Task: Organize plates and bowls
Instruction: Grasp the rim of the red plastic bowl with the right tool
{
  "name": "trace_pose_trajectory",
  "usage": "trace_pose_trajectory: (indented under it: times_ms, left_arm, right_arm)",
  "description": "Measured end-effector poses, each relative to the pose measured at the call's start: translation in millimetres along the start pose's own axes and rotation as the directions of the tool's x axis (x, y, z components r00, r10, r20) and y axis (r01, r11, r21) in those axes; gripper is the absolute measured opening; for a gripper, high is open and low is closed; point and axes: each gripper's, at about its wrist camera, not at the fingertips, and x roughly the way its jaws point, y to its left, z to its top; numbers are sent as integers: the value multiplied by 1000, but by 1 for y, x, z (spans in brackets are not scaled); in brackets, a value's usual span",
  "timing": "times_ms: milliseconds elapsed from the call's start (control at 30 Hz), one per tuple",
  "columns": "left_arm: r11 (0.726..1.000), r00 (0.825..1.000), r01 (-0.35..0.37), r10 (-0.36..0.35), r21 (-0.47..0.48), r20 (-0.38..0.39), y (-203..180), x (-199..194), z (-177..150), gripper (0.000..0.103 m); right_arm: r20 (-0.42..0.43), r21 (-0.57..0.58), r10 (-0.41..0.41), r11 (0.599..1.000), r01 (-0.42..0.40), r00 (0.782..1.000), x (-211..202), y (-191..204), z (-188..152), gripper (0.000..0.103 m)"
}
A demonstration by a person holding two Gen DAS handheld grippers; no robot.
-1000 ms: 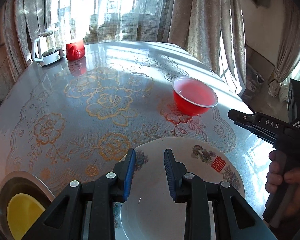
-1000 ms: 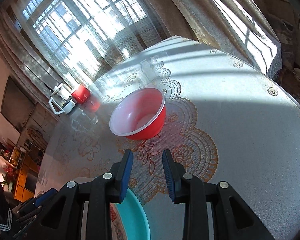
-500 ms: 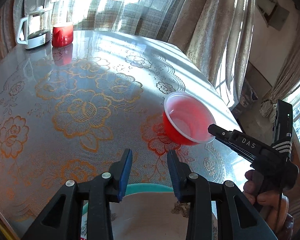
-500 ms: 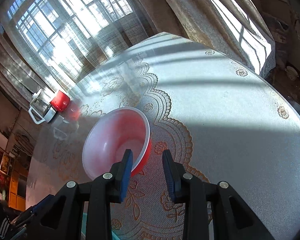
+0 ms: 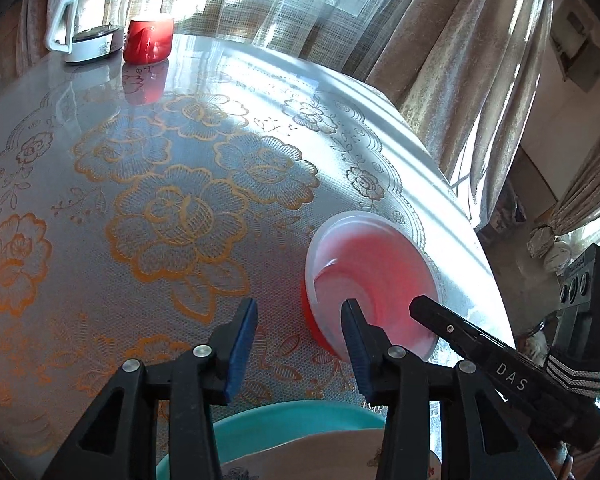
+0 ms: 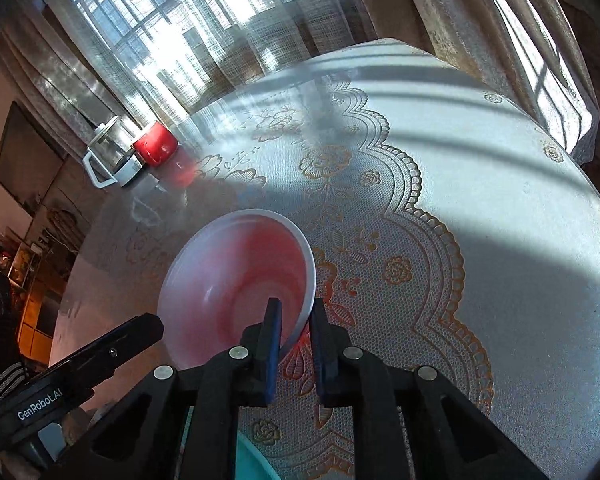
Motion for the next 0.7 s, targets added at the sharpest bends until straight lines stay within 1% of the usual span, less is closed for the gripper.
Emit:
trace_pose_trajectory:
  times_ms: [33,67,100,133,167,200,400,467,500,533,567,633,700]
  left_arm:
    - [1000,1000,-3,3,-6,-4,3,1,1,42]
    - [1000,1000,-1,1,-12,-8,5,1,1,42]
    - [1000,1000,3,-3,-16,-10,7,1,2,40]
    - [1000,1000,4,-4,-14,-12,7,1,2,36]
    - [1000,1000,4,-4,-8,-16,8,1,2,34]
    - [1000,1000,5,-5,-2,-19,7,1,1,31]
    - [1000,999,26,-26,-10,-37,7,4,1,31]
    - [999,998,32,-31,5,-50,4,8,0,29]
    - [999,998,37,-36,11,-50,3,8,-1,23]
    - [999,998,41,-40,19,-49,1,8,-2,17]
    - [999,998,36,-34,30,-45,-2,7,-3,17]
    - [998,1000,11,-10,60,-20,-5,1,-6,16]
    - [997,1000,10,-9,70,-6,-5,-5,-7,17]
  right_arm:
    - [-8,1,12,1000,-12,1000,2,2,0,13]
    - [-18,-4,26,1000,-26,999,3,5,-1,16]
    - [-25,-7,33,999,-34,999,4,7,-1,16]
    - [-24,-4,43,999,-43,999,4,9,-2,22]
    - [-19,4,53,999,-53,998,3,9,-2,28]
    - [-12,13,60,998,-60,998,1,9,-3,30]
    - [47,52,63,997,-66,997,-14,5,-4,33]
    - [55,61,56,996,-59,997,-15,4,-5,33]
    - [45,60,49,997,-52,998,-13,5,-6,32]
    - [30,57,45,997,-46,999,-9,7,-8,23]
    - [23,50,41,998,-42,999,-6,9,-10,15]
    - [30,29,25,999,-26,999,-5,15,-13,14]
    - [35,25,31,999,-32,999,-7,17,-14,14]
